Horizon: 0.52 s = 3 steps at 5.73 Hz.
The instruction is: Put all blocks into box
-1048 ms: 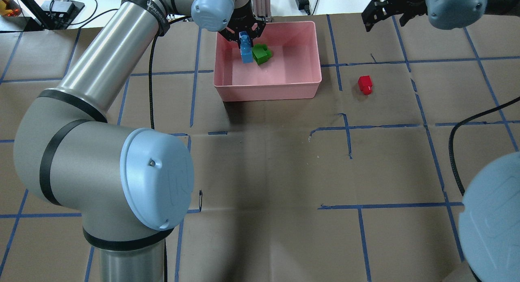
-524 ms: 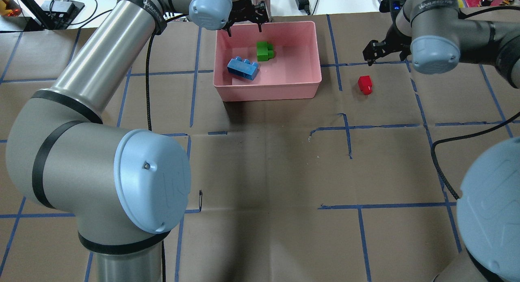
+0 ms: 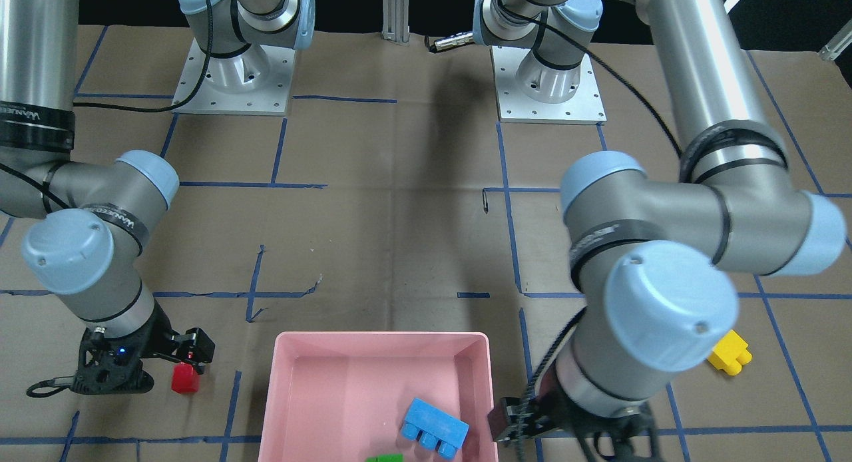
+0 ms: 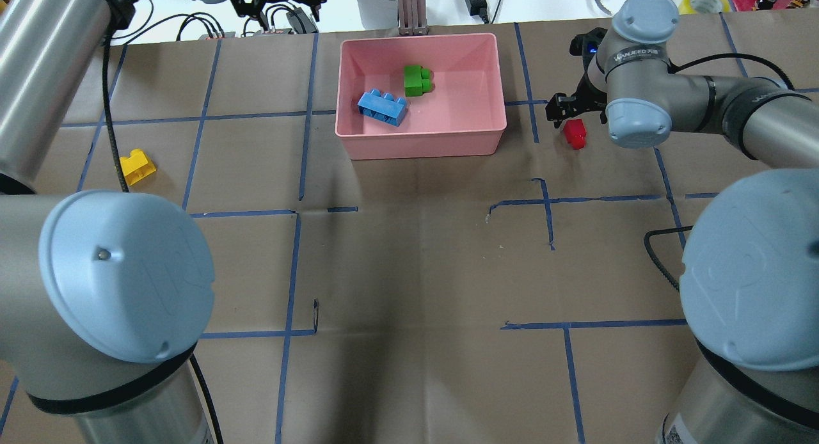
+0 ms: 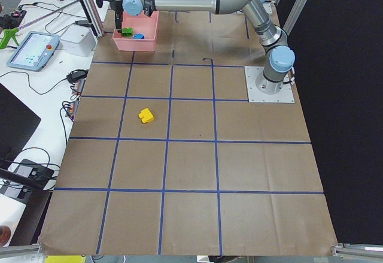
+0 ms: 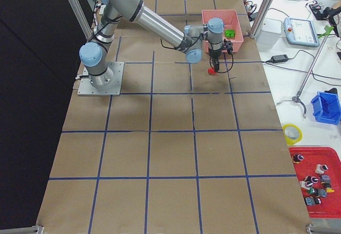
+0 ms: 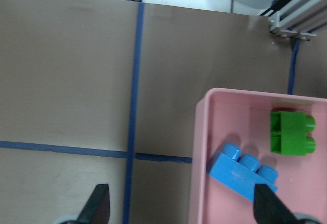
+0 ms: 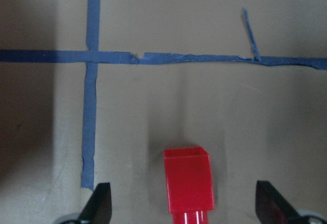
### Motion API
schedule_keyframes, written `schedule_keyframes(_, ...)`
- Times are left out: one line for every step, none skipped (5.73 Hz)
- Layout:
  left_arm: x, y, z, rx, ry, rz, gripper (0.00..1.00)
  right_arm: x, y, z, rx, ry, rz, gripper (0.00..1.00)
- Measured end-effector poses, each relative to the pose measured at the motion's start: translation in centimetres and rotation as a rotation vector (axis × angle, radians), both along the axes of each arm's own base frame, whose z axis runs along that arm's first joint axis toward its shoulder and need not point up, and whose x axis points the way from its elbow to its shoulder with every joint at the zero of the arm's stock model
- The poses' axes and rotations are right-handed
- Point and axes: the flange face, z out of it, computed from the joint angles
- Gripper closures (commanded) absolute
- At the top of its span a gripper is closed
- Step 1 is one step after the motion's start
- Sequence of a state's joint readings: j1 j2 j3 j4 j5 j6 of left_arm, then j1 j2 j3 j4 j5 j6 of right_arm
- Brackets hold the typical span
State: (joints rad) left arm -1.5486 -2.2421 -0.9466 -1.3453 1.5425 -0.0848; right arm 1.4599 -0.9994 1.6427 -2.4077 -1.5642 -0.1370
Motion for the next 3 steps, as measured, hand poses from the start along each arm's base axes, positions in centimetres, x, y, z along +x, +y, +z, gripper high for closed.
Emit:
schedule_keyframes(6.4,0.7,0.2,0.016,-0.008,0.02,0.0,0.4,-0.2,-1.2,0.007,-0.008,-0.006,0.03)
schedule_keyframes(12.6,1.6,-0.1,0.033,-0.019,0.015,0.0,0.4,-0.3,-2.1,0.012,-0.008,-0.009,0.15)
schedule_keyframes(18.4,2.8,-0.3,0.051,-0.035,-0.036,0.0,0.3,-0.3,-2.5,0.016,-0.002,-0.01,0.49)
